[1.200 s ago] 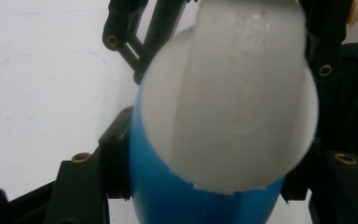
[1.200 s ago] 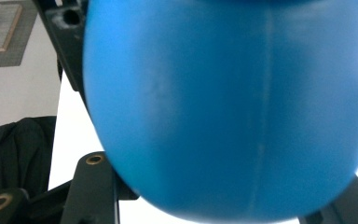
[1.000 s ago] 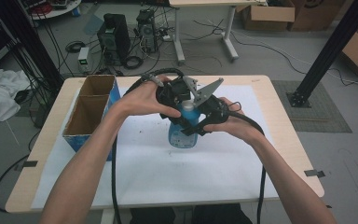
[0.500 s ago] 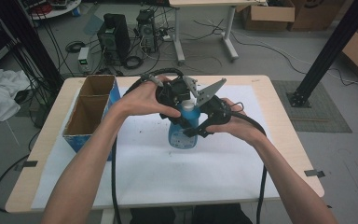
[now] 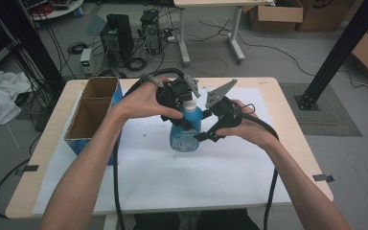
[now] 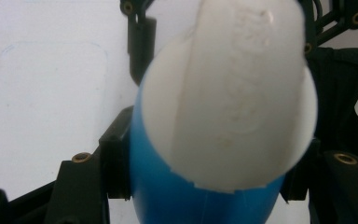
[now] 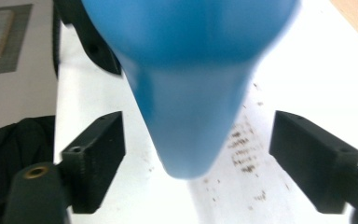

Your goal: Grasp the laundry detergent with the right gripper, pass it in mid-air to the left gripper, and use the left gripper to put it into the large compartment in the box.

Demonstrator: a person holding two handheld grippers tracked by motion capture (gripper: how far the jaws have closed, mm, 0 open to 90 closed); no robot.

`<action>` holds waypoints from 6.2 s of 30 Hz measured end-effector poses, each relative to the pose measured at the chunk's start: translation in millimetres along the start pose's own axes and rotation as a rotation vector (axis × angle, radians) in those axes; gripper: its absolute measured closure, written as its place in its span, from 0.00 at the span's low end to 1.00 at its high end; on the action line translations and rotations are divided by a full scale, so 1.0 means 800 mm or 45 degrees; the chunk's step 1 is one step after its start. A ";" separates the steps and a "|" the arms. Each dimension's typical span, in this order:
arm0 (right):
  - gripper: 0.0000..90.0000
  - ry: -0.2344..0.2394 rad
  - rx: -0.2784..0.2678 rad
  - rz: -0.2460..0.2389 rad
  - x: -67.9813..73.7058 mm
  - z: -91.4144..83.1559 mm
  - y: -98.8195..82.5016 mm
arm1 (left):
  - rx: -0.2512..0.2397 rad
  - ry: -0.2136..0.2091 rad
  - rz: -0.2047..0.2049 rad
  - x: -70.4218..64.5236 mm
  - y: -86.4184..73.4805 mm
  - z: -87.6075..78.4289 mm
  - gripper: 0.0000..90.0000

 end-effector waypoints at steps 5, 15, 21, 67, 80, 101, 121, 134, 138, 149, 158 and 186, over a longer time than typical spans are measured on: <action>0.17 -0.061 0.097 -0.010 -0.001 -0.011 -0.003 | 0.017 0.015 -0.058 0.001 -0.002 -0.009 0.42; 0.17 -0.175 0.267 -0.022 -0.003 -0.027 -0.012 | 0.106 0.071 -0.216 0.008 -0.010 -0.029 0.42; 0.18 -0.239 0.350 0.012 -0.010 -0.034 -0.020 | 0.156 0.124 -0.319 0.013 -0.015 -0.046 0.42; 0.19 -0.292 0.596 0.134 -0.028 -0.045 -0.058 | 0.113 0.587 -1.337 0.041 -0.116 -0.239 0.42; 0.20 -0.277 0.616 0.119 -0.025 -0.035 -0.059 | 0.052 0.637 -1.558 0.045 -0.172 -0.236 0.42; 0.20 -0.269 0.630 0.106 -0.022 -0.021 -0.064 | 0.047 0.635 -1.734 0.042 -0.235 -0.176 0.42; 0.20 -0.254 0.659 0.115 -0.020 -0.013 -0.075 | 0.047 0.619 -1.798 0.039 -0.272 -0.103 0.42; 0.20 -0.247 0.661 0.119 -0.019 -0.007 -0.079 | 0.059 0.640 -1.823 0.038 -0.286 -0.075 0.42; 0.20 -0.246 0.660 0.118 -0.018 -0.005 -0.080 | 0.052 0.643 -1.835 0.038 -0.289 -0.070 0.42; 0.20 -0.240 0.666 0.126 -0.015 -0.002 -0.082 | 0.062 0.662 -1.822 0.037 -0.288 -0.064 0.42; 0.20 -0.236 0.673 0.124 -0.013 0.001 -0.082 | 0.074 0.682 -1.812 0.035 -0.285 -0.061 0.42; 0.20 -0.243 0.682 0.130 -0.013 0.000 -0.085 | 0.059 0.685 -1.803 0.033 -0.282 -0.062 0.40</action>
Point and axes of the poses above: each handheld gripper's, and its own axes: z roughly forward along the jaws, y roughly out of its top, x roughly to its left, the point moved 2 cm from there along z, roughly forward along the jaws, and after that the axes turned 6 degrees about -y, right-handed, at the moved point
